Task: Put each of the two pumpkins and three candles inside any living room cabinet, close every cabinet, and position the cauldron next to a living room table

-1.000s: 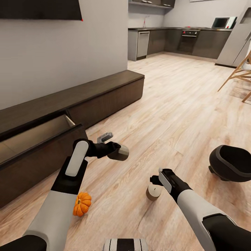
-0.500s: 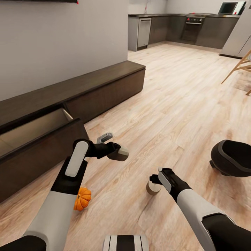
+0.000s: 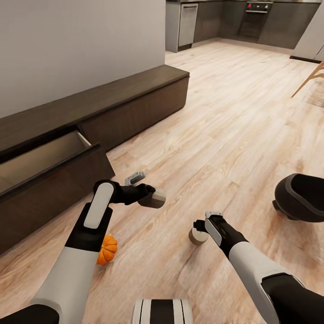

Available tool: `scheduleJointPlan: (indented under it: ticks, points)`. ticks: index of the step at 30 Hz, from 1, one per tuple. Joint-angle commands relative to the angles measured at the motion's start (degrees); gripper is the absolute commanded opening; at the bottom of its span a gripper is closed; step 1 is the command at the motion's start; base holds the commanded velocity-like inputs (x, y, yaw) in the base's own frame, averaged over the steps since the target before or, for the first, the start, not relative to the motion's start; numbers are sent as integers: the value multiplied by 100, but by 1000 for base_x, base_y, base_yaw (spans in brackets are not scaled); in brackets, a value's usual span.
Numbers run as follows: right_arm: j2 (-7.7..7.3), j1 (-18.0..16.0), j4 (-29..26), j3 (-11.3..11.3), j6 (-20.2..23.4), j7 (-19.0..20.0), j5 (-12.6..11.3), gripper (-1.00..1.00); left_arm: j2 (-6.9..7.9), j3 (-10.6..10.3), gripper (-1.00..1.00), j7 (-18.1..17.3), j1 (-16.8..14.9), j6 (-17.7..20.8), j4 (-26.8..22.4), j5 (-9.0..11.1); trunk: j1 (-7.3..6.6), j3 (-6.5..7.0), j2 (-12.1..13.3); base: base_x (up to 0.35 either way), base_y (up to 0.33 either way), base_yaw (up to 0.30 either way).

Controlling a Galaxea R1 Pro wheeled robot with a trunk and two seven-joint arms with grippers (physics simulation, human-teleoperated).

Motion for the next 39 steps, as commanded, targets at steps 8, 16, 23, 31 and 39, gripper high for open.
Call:
scheduleJointPlan:
  ticks: [8,16,23,31,39]
  points:
    - [-18,-10,-10,23,-19,588,-46,100,0,0,-100,59,-4,2,3,52,19,-182,-13,0,0,0]
    - [-26,-10,-10,22,-26,650,-42,100,7,1,-100,63,29,2,2,36,24,-226,-15,0,0,0]
    - [-29,-76,-89,48,-66,610,-22,100,74,24,-100,54,142,28,-49,1,24,-226,-15,1,0,0]
    - [-29,-85,-120,48,-66,610,-22,100,266,24,-100,54,403,28,-58,1,24,-226,-15,0,0,0]
    - [-29,-85,-120,48,-66,610,-22,100,266,24,-100,54,477,28,-58,1,24,-226,-15,0,0,0]
